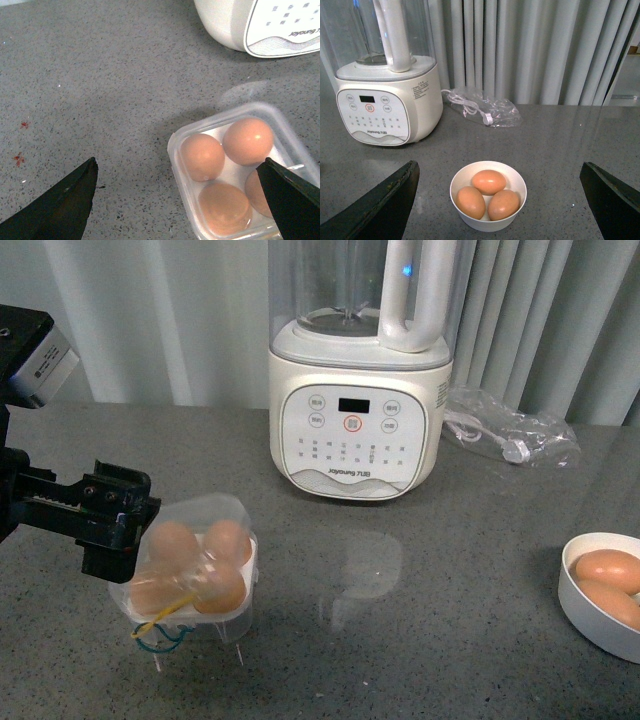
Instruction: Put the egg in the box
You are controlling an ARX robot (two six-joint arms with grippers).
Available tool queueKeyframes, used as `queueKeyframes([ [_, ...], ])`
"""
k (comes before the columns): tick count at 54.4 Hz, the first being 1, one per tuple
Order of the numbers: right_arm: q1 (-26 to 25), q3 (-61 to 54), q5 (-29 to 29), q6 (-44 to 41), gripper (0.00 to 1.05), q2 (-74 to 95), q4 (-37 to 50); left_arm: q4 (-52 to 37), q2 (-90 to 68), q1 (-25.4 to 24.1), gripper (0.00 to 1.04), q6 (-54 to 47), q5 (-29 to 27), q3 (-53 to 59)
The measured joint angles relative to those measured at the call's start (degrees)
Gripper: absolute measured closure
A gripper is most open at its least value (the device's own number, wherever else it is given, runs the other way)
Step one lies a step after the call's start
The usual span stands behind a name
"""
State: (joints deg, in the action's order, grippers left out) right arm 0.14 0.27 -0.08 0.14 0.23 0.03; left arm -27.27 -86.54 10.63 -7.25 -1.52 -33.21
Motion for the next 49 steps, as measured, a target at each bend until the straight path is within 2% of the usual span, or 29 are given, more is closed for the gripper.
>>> queueKeyframes([
  [5, 0.0, 0.0, 0.02, 0.0, 0.07, 0.0, 0.0, -0.7, 3.96, 0.24, 0.07, -0.2, 0.28, 2.14],
  [8, 0.0, 0.0, 0.02, 0.0, 0.07, 0.0, 0.0, -4.26, 7.98, -0.02, 0.07, -1.33, 0.35, 5.29],
  [12, 0.0, 0.0, 0.0, 0.0, 0.07, 0.0, 0.0, -9.84, 11.19, -0.26, 0.07, -1.66, -2.34, 8.63],
  [15, 0.0, 0.0, 0.0, 0.0, 0.07, 0.0, 0.0, -20.26, 10.43, -0.33, 0.17, 1.29, -6.73, 11.8],
  [19, 0.0, 0.0, 0.0, 0.0, 0.07, 0.0, 0.0, -28.15, 10.4, -0.96, 0.28, 3.63, -7.32, 15.39],
  [21, 0.0, 0.0, 0.15, 0.0, 0.07, 0.02, 0.0, -30.29, 11.72, -1.66, 0.37, 4.92, -7.17, 17.53],
  [28, 0.0, 0.0, 0.04, 0.0, 0.07, 0.0, 0.0, -29.44, 18.78, -3.74, 0.65, 6.45, -5.31, 22.34],
  [40, 0.0, 0.0, 0.07, 0.0, 0.07, 0.0, 0.0, -29.81, 23.19, -5.62, 1.01, 6.95, -3.26, 28.06],
  [49, 0.0, 0.0, 0.04, 0.0, 0.07, 0.0, 0.0, -24.72, 30.69, -9.73, 1.01, 7.34, 1.14, 29.99],
])
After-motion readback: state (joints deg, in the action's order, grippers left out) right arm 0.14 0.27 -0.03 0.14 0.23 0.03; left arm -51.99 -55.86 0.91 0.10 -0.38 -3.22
